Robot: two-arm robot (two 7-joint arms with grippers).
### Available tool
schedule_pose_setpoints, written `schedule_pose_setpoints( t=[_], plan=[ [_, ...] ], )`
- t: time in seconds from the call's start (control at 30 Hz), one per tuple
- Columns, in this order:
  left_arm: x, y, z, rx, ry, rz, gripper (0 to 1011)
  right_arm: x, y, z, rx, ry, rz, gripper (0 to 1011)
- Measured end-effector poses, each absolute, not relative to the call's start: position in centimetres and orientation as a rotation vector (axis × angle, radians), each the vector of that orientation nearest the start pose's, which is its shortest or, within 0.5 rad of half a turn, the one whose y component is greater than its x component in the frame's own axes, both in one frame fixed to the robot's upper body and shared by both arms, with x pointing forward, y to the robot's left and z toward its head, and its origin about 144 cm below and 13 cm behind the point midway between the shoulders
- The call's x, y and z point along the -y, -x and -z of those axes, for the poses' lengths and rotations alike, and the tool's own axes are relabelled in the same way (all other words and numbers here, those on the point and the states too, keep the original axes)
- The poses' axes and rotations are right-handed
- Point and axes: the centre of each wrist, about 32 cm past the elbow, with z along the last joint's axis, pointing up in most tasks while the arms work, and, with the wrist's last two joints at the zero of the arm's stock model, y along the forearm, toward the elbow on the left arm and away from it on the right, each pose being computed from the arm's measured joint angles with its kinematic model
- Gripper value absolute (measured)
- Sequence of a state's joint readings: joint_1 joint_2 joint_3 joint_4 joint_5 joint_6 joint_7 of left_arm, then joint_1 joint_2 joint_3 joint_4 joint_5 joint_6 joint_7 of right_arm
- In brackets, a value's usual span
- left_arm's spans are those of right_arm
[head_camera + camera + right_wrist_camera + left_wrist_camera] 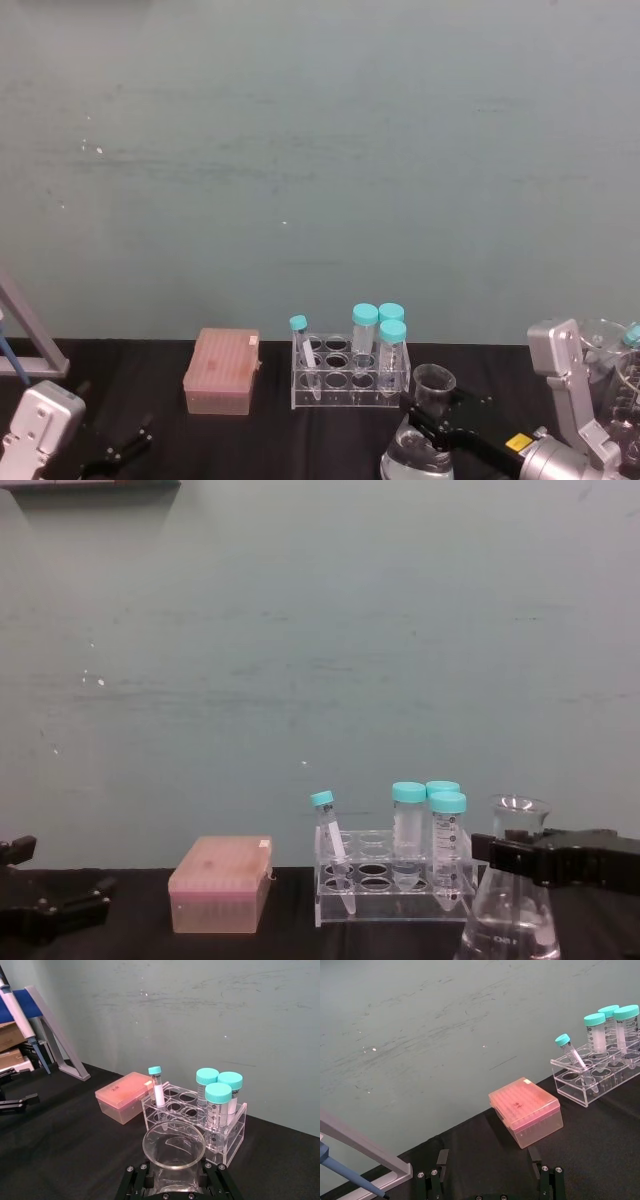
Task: Pick up the beaker with the right gripper, shake it three times, and then put it down.
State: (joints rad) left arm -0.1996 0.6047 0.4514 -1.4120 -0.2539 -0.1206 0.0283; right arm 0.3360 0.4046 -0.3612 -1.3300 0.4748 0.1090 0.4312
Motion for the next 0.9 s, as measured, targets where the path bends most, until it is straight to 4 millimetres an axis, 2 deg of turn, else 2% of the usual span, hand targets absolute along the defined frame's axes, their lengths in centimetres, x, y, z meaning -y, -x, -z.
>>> schedule_pose_setpoints(
  t=[0.9],
  plan=[
    [-30.97,-48.86,-113.98,0.285,-0.304,-1.248,1000,27.23,-53.82,-117.01,-0.107,0.101,0.914,457]
  ],
)
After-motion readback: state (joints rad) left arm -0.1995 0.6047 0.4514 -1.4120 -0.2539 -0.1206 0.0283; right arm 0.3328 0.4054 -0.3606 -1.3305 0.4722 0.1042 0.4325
